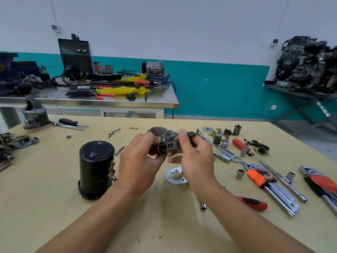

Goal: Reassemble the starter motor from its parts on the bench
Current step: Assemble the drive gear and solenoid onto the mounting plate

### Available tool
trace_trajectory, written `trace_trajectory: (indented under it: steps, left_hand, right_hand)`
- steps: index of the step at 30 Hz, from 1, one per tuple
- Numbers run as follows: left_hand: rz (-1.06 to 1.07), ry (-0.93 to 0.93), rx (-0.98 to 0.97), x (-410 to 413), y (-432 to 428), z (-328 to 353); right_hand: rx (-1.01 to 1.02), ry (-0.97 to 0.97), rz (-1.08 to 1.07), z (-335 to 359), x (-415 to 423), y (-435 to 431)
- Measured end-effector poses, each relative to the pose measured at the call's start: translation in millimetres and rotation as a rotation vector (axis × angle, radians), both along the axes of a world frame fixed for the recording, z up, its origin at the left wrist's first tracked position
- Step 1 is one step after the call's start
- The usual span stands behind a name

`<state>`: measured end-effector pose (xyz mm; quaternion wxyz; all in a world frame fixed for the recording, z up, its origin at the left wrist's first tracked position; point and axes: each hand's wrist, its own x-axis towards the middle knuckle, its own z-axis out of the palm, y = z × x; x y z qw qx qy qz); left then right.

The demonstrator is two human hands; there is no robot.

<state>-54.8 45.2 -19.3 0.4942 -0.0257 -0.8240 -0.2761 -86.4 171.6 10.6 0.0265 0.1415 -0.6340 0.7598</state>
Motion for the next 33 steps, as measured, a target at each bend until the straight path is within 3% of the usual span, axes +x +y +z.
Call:
trace_trajectory:
  steps: [3,5,10,18,20,24,29,33]
  left_hand:
    - [-0.086,0.006,0.194,3.6,4.9,3.6]
    - [-0.154,0.006,0.303,3.8,4.5,6.7]
    - [-0.201,-0.014,0.381,6.6,6.6,5.6]
    - [-0.187,0.120,0.474,5.5,16.0,5.4]
    - [-0.198,0.098,0.519,3.2,13.7,8.4]
    - [-0.149,0.004,0.656,-2.5,-0.6,11.8]
    - [-0.071,-0.162,0.666,-12.5,-3.5,-1.3]
    - [-0.105,-0.249,0.742,-23.1,2.6,-7.7]
  right_hand:
    - [-0.252,-0.310,0.120,6.4,-0.6,0.5]
    - [-0.339,-0.413,0.185,8.2,-2.2,2.0]
    - [-0.295,-0.434,0.181,8.7,-1.7,1.6]
    - [-0.329,-0.490,0.292,19.7,10.4,1.8]
    - [-0.157,-0.414,0.270,26.3,7.5,8.2]
    - [0.431,-0.082,0.229,53.8,-4.2,36.7]
    - [0.846,0.475,-0.101,85.1,-49.3,41.0]
    - [1.519,0.737,0.058,94.3,-103.7,-2.1]
